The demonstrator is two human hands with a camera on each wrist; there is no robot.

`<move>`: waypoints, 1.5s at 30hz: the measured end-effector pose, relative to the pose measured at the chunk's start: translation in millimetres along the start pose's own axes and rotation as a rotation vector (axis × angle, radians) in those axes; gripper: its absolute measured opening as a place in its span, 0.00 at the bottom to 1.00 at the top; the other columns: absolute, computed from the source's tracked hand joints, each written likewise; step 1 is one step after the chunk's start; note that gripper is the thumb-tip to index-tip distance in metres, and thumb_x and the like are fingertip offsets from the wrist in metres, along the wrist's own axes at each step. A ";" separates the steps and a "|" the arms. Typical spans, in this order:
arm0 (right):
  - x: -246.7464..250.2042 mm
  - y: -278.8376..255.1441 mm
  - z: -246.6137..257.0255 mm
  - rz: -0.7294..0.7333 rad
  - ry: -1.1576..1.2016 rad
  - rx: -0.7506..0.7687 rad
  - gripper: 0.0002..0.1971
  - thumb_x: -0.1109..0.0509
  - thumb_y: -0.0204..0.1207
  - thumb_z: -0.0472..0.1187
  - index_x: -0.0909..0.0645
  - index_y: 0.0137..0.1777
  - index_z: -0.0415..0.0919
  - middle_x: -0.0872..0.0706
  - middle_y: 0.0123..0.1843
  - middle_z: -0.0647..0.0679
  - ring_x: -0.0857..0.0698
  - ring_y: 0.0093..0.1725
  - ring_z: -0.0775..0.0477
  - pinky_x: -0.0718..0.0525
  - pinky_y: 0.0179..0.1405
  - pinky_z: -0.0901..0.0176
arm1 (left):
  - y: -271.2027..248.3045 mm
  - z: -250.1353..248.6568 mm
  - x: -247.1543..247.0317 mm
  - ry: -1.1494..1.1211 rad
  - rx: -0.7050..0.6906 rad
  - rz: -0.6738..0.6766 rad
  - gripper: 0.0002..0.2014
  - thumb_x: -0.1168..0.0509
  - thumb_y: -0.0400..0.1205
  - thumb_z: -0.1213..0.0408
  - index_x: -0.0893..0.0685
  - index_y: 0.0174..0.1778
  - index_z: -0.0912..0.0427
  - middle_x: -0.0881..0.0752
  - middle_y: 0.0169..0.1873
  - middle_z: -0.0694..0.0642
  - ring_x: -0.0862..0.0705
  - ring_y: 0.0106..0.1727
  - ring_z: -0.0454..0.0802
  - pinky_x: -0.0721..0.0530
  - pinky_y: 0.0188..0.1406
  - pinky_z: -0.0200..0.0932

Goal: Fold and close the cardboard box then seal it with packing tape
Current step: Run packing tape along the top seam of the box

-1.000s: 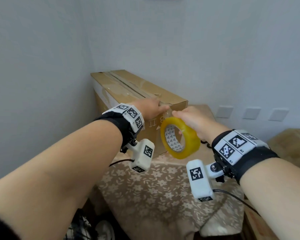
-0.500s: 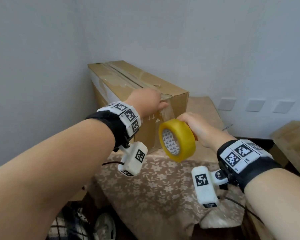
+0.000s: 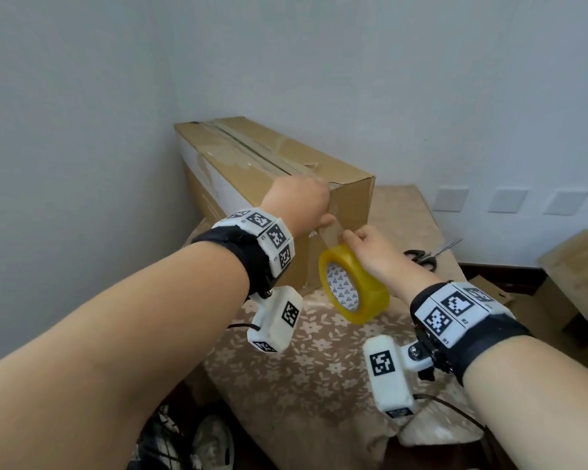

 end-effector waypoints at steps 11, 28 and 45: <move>-1.4 -10.9 -7.2 0.033 0.182 -0.021 0.16 0.39 0.83 0.55 0.25 0.58 0.44 0.17 0.50 0.47 0.16 0.49 0.46 0.19 0.54 0.48 | -1.1 13.1 4.7 -0.044 0.003 0.040 0.15 0.52 0.90 0.57 0.24 0.59 0.58 0.17 0.48 0.56 0.16 0.46 0.55 0.15 0.42 0.50; 30.9 13.1 21.9 -0.157 0.209 0.123 0.33 0.35 0.79 0.57 0.44 0.80 0.53 0.37 0.81 0.46 0.33 0.77 0.46 0.32 0.75 0.47 | -11.9 8.8 7.6 -0.056 -0.001 -0.059 0.21 0.57 0.89 0.52 0.25 0.63 0.62 0.16 0.55 0.58 0.15 0.50 0.57 0.26 0.34 0.47; 64.4 52.2 -113.7 -0.081 -0.422 -0.229 0.14 0.41 0.81 0.39 0.16 0.48 0.31 0.14 0.49 0.33 0.17 0.53 0.33 0.22 0.54 0.50 | -1.8 -4.4 7.9 -0.034 0.089 -0.224 0.27 0.54 0.88 0.47 0.18 0.52 0.65 0.20 0.54 0.63 0.18 0.52 0.62 0.28 0.34 0.48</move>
Point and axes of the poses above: each hand's wrist, its own y-axis towards the middle knuckle, its own x-axis out of the back of the hand, z = x × y, the point moved 4 cm from there along y, towards the middle knuckle
